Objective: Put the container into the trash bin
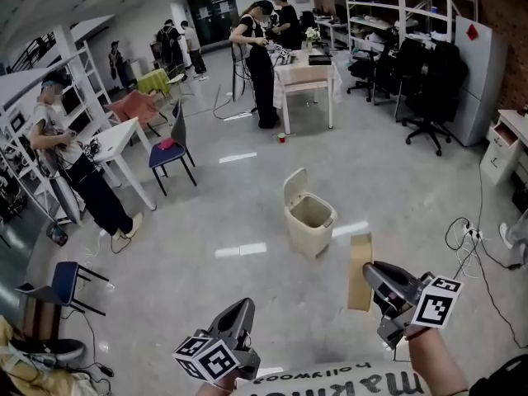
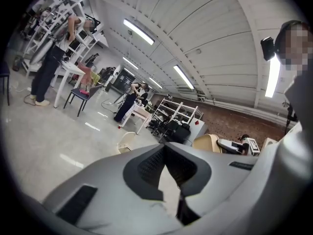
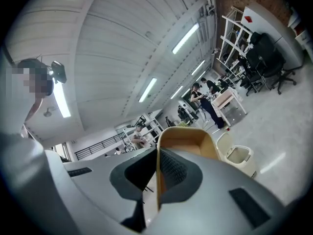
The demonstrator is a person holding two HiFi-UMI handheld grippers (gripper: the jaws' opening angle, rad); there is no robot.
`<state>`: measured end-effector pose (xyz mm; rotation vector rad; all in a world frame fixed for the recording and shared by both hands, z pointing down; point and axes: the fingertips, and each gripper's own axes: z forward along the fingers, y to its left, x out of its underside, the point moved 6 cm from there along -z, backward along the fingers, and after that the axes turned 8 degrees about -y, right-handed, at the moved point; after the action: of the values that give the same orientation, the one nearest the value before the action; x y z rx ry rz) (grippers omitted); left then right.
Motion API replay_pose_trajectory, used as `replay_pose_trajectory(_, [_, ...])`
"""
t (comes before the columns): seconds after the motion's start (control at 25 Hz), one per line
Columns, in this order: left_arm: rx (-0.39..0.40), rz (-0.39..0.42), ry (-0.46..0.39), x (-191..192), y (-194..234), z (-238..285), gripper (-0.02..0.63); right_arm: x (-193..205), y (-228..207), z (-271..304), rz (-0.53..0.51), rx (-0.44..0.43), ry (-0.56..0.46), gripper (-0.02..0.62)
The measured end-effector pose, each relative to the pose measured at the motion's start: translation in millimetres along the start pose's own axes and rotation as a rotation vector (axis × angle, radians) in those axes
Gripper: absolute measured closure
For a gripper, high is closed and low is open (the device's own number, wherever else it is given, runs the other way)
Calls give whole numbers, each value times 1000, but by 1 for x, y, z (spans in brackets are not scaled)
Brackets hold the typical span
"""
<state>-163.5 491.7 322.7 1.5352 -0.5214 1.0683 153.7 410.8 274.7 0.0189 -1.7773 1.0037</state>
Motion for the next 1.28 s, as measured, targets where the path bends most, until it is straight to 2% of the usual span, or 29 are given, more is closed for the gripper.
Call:
replay_pose_trajectory(0.12, [7, -10, 14, -3, -3, 6, 603, -7, -4, 1, 2, 9, -6, 577])
replay_pose_trajectory(0.28, [23, 19, 14, -6, -10, 15, 601, -7, -13, 6, 40, 19, -8, 577])
replay_pose_trajectory(0.52, [-2, -2, -2, 3, -7, 31, 603, -5, -23, 26, 7, -37, 56, 577])
replay_pose_trajectory(0.64, [-49, 2, -31, 2, -1, 45, 603, -14, -44, 39, 37, -54, 55, 577])
replay_pose_trajectory(0.76, [-103, -30, -62, 2, 10, 58, 603, -25, -67, 54, 60, -74, 61, 577])
replay_pose_trajectory(0.96, [-141, -28, -25, 9, 11, 96, 602, -55, -105, 69, 55, -74, 76, 577])
replay_pose_trajectory(1.04, [-159, -52, -35, 14, 11, 119, 603, -68, -128, 70, 53, -60, 84, 577])
replay_pose_trajectory(1.28, [-161, -62, -19, 25, -3, 180, 601, -104, -182, 73, 71, -31, 101, 577])
